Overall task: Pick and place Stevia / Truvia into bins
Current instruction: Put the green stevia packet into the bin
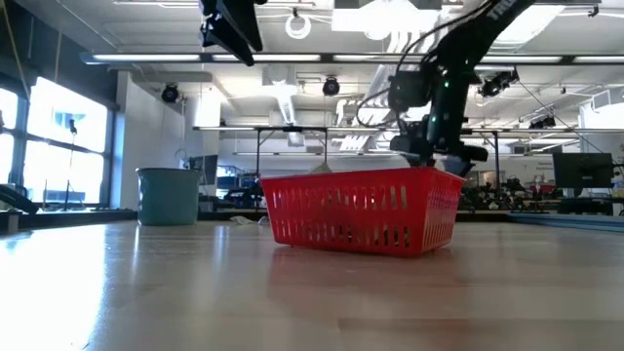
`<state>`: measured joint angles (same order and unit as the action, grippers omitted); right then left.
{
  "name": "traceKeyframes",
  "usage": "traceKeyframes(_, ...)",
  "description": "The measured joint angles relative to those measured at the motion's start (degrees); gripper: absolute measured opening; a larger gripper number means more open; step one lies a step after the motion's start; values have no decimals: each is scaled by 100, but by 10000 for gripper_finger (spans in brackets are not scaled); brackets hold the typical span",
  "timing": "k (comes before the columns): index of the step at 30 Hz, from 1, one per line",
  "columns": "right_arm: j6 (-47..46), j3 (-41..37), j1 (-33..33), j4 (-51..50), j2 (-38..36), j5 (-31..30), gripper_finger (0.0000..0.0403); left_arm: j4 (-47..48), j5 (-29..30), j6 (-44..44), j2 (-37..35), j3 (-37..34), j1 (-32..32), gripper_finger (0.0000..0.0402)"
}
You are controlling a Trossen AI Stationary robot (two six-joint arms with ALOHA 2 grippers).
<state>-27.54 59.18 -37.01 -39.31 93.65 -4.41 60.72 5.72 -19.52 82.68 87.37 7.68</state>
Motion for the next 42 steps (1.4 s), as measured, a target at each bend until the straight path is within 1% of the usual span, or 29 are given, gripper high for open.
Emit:
traceKeyframes(2, 76, 0, -173, 283, 132, 122, 304, 105, 95, -144, -20, 0, -16, 229)
traceKeyframes(9, 77, 2, -669, 933, 412, 430, 304, 139, 135, -367, -15, 0, -18, 229)
traceKeyframes(16, 61, 51, -760, 1433, 913, 403, 304, -128, 145, -473, -15, 0, -15, 229)
traceKeyframes(20, 111, 516, -757, 1062, 1339, 117, 303, -121, 148, -495, -15, 0, -13, 229)
traceKeyframes(23, 260, 1041, -759, 730, 1646, -199, 288, -114, 148, -630, -13, 0, -14, 230)
traceKeyframes(26, 414, 1660, -766, 247, 2039, -248, 255, -90, 146, -737, -13, 0, -15, 230)
traceKeyframes(30, 649, 2404, -768, -610, 2592, -129, 200, -47, 146, -798, -13, 0, -18, 230)
traceKeyframes(32, 706, 2623, -753, -956, 2747, -108, 179, -2, 146, -857, -13, 0, -18, 230)
traceKeyframes(34, 789, 2701, -723, -1107, 2795, -128, 167, 95, 146, -948, -13, 0, -20, 230)
traceKeyframes(38, 805, 2682, -736, -1302, 2775, 47, 165, 289, 168, -959, -13, 0, -20, 230)
traceKeyframes(42, 805, 2685, -810, -1571, 2775, 196, 185, 291, 195, -943, -13, 0, -20, 230)
